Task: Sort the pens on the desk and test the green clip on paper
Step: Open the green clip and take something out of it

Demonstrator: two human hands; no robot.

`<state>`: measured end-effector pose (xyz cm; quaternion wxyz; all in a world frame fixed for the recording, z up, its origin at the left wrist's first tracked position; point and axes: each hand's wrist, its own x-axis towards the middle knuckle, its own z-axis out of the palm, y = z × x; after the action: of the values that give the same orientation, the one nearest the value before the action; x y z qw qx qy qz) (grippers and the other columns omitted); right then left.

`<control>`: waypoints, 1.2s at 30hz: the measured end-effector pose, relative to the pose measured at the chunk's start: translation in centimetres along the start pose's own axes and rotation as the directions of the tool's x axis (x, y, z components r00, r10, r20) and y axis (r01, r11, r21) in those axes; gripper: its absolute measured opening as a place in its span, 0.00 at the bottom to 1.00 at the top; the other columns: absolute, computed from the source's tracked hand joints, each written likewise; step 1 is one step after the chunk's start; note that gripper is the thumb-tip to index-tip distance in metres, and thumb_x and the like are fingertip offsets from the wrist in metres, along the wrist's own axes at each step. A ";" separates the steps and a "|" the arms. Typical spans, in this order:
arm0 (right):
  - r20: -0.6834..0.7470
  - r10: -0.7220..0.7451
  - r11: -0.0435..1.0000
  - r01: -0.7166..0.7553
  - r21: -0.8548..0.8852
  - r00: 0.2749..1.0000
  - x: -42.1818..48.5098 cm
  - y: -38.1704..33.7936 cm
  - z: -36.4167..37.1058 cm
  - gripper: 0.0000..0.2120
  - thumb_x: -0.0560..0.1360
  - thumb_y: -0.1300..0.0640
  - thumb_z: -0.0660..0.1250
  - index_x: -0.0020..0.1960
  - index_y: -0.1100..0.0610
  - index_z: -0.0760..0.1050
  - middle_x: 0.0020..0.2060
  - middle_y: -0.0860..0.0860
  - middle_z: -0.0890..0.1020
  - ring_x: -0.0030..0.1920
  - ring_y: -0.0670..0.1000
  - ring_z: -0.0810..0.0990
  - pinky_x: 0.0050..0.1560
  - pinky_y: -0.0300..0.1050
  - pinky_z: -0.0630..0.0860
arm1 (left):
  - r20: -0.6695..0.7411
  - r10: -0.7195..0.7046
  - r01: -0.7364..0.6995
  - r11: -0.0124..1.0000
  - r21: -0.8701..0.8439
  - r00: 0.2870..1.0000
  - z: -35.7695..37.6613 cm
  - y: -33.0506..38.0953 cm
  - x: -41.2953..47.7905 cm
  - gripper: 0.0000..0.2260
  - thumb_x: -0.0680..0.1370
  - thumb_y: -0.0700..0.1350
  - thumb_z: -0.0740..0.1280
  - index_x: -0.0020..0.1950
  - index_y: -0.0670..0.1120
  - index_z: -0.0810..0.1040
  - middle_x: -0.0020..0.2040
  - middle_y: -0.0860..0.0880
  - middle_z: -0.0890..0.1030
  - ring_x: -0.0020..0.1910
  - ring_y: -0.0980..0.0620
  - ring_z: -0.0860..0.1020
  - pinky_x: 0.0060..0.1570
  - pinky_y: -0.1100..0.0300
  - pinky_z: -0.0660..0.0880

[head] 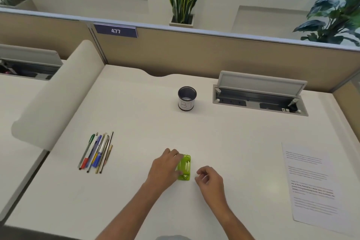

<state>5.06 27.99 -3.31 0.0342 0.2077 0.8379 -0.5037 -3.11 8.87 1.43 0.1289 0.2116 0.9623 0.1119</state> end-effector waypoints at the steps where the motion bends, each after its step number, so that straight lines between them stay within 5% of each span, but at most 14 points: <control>1: 0.000 0.012 1.000 -0.012 0.012 1.000 0.1 -0.1 0.5 0.14 0.73 0.67 0.77 0.46 0.48 0.81 0.41 0.48 0.85 0.40 0.51 0.82 0.46 0.47 0.83 | 0.022 0.011 -0.012 1.000 0.009 1.000 0.1 -0.3 0.2 0.26 0.78 0.56 0.74 0.75 0.55 0.75 0.68 0.57 0.78 0.68 0.52 0.74 0.50 0.54 0.82; 7: -0.013 0.052 0.998 -0.052 0.021 0.999 0.2 -0.4 2.5 0.17 0.72 0.66 0.77 0.55 0.48 0.83 0.43 0.47 0.85 0.42 0.50 0.80 0.48 0.51 0.83 | 0.080 0.071 -0.075 0.996 0.043 0.994 1.4 -1.9 1.2 0.32 0.75 0.64 0.75 0.77 0.54 0.74 0.67 0.56 0.79 0.65 0.51 0.75 0.49 0.51 0.82; 11: -0.016 0.054 0.999 -0.054 -0.007 0.998 0.2 -0.5 2.9 0.19 0.73 0.64 0.78 0.60 0.49 0.83 0.47 0.44 0.85 0.42 0.46 0.79 0.47 0.43 0.81 | 0.066 0.101 -0.102 0.995 0.011 0.993 1.9 -2.3 1.5 0.39 0.72 0.65 0.77 0.80 0.55 0.71 0.69 0.57 0.78 0.67 0.51 0.75 0.51 0.53 0.82; 18: -0.017 0.043 0.999 -0.043 -0.006 0.999 0.1 -0.9 3.4 0.19 0.73 0.64 0.80 0.61 0.50 0.84 0.48 0.44 0.86 0.44 0.46 0.80 0.47 0.39 0.79 | 0.082 0.151 -0.150 0.988 -0.020 0.985 2.1 -1.7 2.0 0.56 0.66 0.68 0.81 0.87 0.52 0.58 0.82 0.55 0.68 0.77 0.49 0.70 0.67 0.53 0.77; 24: -0.015 0.034 0.999 -0.034 0.010 0.999 0.0 -0.8 3.2 0.18 0.73 0.63 0.80 0.58 0.47 0.83 0.48 0.42 0.87 0.46 0.46 0.82 0.46 0.29 0.77 | 0.070 0.169 -0.171 0.985 0.021 0.983 2.5 -1.3 2.4 0.49 0.69 0.66 0.78 0.85 0.50 0.64 0.77 0.55 0.74 0.71 0.48 0.73 0.64 0.53 0.77; 29: -0.018 0.050 0.998 -0.049 0.041 0.999 0.1 -0.6 3.0 0.18 0.72 0.65 0.79 0.58 0.51 0.84 0.48 0.44 0.88 0.46 0.50 0.84 0.48 0.36 0.80 | 0.019 0.197 -0.197 0.980 0.011 0.980 2.3 -1.3 2.5 0.40 0.71 0.68 0.73 0.78 0.50 0.72 0.70 0.54 0.79 0.65 0.48 0.76 0.58 0.54 0.78; 32: -0.043 0.054 0.995 -0.050 0.088 0.998 0.1 -0.6 2.4 0.18 0.72 0.66 0.79 0.57 0.50 0.84 0.48 0.45 0.87 0.45 0.50 0.84 0.45 0.31 0.78 | -0.013 0.149 -0.150 0.983 -0.104 0.989 2.0 -1.7 2.3 0.42 0.68 0.71 0.73 0.76 0.52 0.74 0.67 0.57 0.80 0.64 0.51 0.76 0.57 0.55 0.79; 36: -0.066 0.061 0.990 -0.051 0.133 0.996 0.2 -0.7 1.4 0.18 0.74 0.67 0.78 0.56 0.48 0.84 0.48 0.46 0.87 0.45 0.47 0.84 0.44 0.31 0.79 | 0.008 0.070 -0.058 0.881 -0.470 0.997 1.2 -3.9 1.5 0.45 0.64 0.67 0.81 0.76 0.52 0.74 0.68 0.58 0.79 0.65 0.57 0.78 0.62 0.56 0.80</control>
<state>4.42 26.57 -3.41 0.0053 0.2504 0.7975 -0.5489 -5.55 6.30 -1.08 0.1843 0.2074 0.8974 0.3431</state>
